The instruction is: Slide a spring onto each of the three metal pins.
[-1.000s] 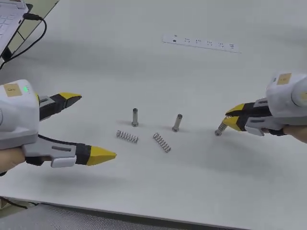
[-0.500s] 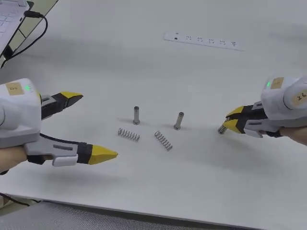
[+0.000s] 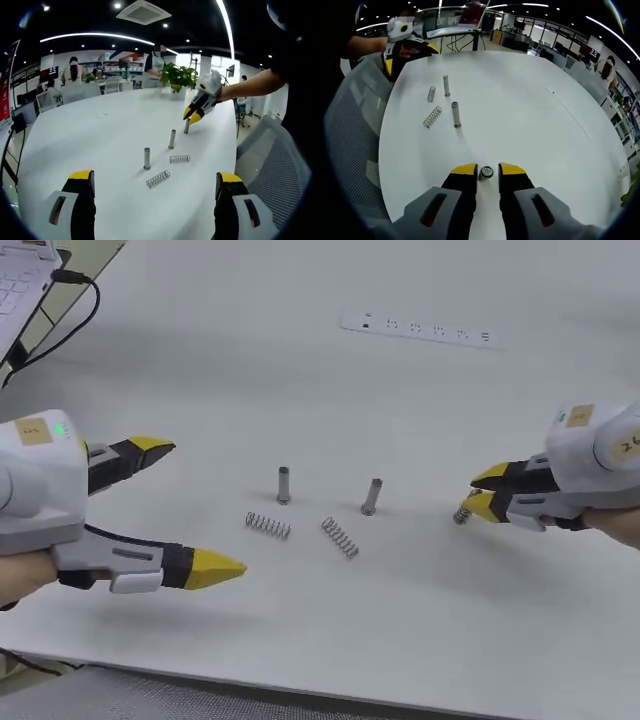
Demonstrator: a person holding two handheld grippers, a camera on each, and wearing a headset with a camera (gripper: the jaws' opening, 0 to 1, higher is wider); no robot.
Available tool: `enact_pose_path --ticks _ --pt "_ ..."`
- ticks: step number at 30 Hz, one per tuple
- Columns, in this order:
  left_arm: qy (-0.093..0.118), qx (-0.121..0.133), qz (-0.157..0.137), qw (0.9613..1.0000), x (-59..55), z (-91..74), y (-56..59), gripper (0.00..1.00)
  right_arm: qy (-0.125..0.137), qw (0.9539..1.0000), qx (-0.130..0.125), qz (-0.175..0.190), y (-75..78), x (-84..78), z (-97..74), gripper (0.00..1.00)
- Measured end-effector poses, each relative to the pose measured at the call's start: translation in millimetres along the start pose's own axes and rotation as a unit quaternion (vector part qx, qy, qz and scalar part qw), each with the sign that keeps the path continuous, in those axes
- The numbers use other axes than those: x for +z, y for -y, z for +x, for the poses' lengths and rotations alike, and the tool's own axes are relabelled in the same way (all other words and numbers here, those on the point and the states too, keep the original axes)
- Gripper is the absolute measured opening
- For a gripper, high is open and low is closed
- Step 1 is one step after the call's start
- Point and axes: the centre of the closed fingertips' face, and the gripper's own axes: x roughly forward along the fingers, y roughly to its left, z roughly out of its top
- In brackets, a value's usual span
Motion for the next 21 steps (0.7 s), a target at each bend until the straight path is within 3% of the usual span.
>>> enact_pose_path --ticks 10,21 --pt "0.003 0.001 0.001 1.0000 2.9 -0.5 -0.6 0.98 0.026 0.9992 -0.014 0.028 1.2 11.0 -5.6 0.28" --pt "0.007 -0.003 -0.001 1.0000 7.0 0.7 -0.4 0.98 0.069 0.9946 -0.034 0.070 -4.3 21.2 -19.1 0.46"
